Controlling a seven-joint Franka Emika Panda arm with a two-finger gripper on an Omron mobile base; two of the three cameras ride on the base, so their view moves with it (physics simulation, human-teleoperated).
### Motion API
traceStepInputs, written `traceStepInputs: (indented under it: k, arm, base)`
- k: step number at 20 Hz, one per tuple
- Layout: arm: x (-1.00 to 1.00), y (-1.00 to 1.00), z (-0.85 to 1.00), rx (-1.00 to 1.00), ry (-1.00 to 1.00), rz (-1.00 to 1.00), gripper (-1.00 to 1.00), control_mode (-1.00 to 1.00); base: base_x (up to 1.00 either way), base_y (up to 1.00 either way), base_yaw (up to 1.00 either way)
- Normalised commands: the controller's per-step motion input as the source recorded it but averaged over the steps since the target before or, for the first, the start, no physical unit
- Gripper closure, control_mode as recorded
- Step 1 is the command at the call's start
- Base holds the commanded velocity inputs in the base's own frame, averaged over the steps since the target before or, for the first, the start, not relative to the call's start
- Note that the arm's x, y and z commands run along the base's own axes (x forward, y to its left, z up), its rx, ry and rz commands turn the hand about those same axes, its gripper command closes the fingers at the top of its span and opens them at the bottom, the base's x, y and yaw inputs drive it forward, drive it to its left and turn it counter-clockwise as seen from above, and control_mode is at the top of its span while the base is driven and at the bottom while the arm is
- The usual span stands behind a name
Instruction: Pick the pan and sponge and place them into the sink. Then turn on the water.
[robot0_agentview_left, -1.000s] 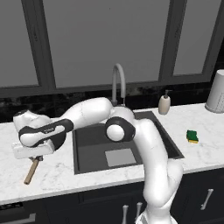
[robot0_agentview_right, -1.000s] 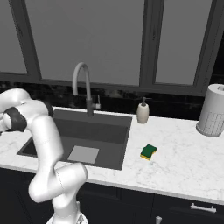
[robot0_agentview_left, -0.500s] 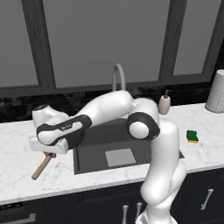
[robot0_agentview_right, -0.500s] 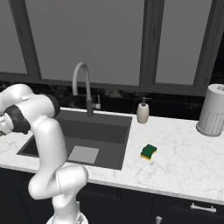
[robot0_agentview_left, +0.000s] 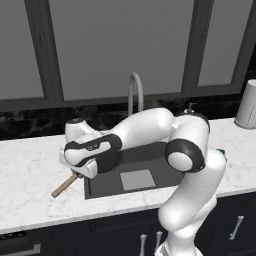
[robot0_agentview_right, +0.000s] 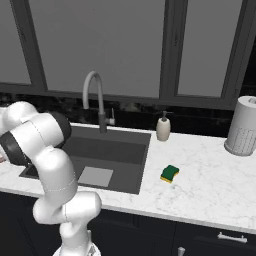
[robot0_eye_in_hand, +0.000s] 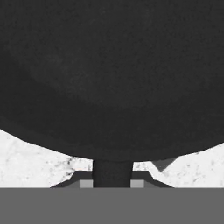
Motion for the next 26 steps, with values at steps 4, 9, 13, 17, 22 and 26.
traceStepInputs:
  k: [4,9,13,17,22,26]
  arm:
    - [0.05,-0.77,0.00,0.00,0.03,-0.28,1.00,-1.00]
    - [0.09,-0.77,0.00,0.00,0.14,-0.26,1.00,-1.00]
    - [0.12,-0.74,-0.01,0.00,0.14,-0.25,1.00,-1.00]
    - [0.29,-0.68,-0.13,-0.01,0.11,-0.28,1.00,-1.00]
    - [0.30,-0.28,-0.20,-0.08,0.01,-0.21,1.00,-1.00]
    - [0.25,0.00,-0.27,-0.11,0.00,-0.13,1.00,-1.00]
  base:
    - [0.00,0.00,0.00]
    - [0.00,0.00,0.00]
    - [0.00,0.00,0.00]
    - [0.00,0.00,0.00]
    - [0.00,0.00,0.00]
    - [0.00,0.00,0.00]
